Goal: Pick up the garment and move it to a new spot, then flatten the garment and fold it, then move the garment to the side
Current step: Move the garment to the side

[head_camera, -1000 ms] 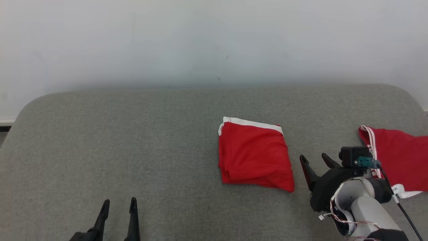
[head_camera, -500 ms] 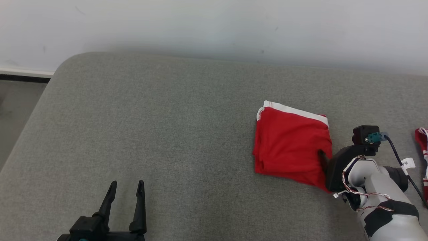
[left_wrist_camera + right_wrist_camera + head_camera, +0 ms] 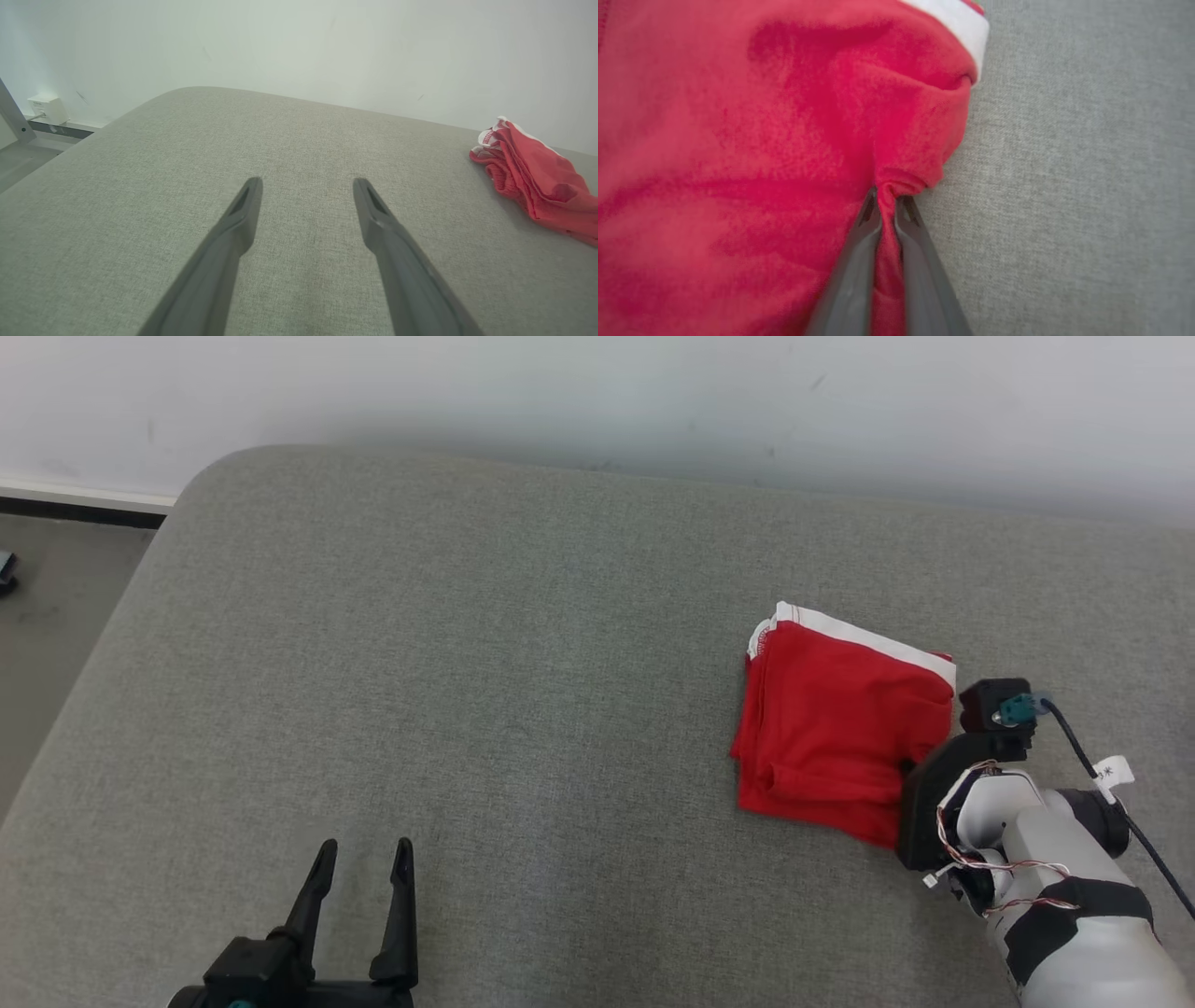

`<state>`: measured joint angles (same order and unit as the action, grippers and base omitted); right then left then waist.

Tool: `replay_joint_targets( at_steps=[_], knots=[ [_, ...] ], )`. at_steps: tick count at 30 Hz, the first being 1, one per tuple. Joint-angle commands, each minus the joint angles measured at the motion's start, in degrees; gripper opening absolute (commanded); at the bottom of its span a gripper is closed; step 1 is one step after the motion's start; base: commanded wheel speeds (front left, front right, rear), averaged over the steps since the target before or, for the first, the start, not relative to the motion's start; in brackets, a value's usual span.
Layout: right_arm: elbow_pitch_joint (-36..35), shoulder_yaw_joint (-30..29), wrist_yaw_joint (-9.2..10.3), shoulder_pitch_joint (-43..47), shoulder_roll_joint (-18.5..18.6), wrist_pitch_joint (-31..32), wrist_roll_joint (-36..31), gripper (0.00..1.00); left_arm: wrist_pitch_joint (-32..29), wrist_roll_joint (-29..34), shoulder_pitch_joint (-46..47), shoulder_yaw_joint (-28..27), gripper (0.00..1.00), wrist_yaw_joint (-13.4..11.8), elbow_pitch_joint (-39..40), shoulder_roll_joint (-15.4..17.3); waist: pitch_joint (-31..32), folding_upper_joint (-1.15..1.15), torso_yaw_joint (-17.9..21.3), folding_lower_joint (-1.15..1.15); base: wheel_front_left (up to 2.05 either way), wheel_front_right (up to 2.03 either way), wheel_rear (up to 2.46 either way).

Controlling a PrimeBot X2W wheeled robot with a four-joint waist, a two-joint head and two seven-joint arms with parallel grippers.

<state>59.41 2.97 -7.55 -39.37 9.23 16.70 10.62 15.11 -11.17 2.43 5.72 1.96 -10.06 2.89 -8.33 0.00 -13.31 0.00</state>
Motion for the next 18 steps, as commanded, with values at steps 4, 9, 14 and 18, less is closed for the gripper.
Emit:
replay_joint_targets(
  at_steps=[4, 9, 14, 18],
  knots=[
    [-0.4, 5.6, 0.2, 1.5, 2.8, 1.3, -2.0, 0.0, 0.0, -0.7, 0.1, -0.1, 1.0, -0.1, 0.5, 0.0, 0.7, 0.0, 2.2, 0.0, 0.0, 0.0, 0.0],
    [-6.6, 16.3, 0.18, -1.1, 7.4, 3.3, -0.9, 0.0, 0.0, -1.0, -0.2, -0.1, 1.0, -0.4, 1.5, 0.0, 1.1, 0.0, 5.9, 0.0, 0.0, 0.0, 0.0],
    [-15.9, 27.6, 0.17, -2.8, 14.9, 7.5, 5.3, 0.0, 0.0, -1.5, 0.1, 0.0, 1.0, -0.8, 2.3, 0.0, 0.6, 0.0, 10.4, 0.0, 0.0, 0.0, 0.0],
    [-23.8, 33.9, 0.16, -5.7, 21.0, 10.1, 9.6, 0.0, 0.0, -1.0, 1.0, -0.3, 1.0, -0.6, 3.2, 0.0, -0.9, 0.0, 14.5, 0.0, 0.0, 0.0, 0.0]
  ],
)
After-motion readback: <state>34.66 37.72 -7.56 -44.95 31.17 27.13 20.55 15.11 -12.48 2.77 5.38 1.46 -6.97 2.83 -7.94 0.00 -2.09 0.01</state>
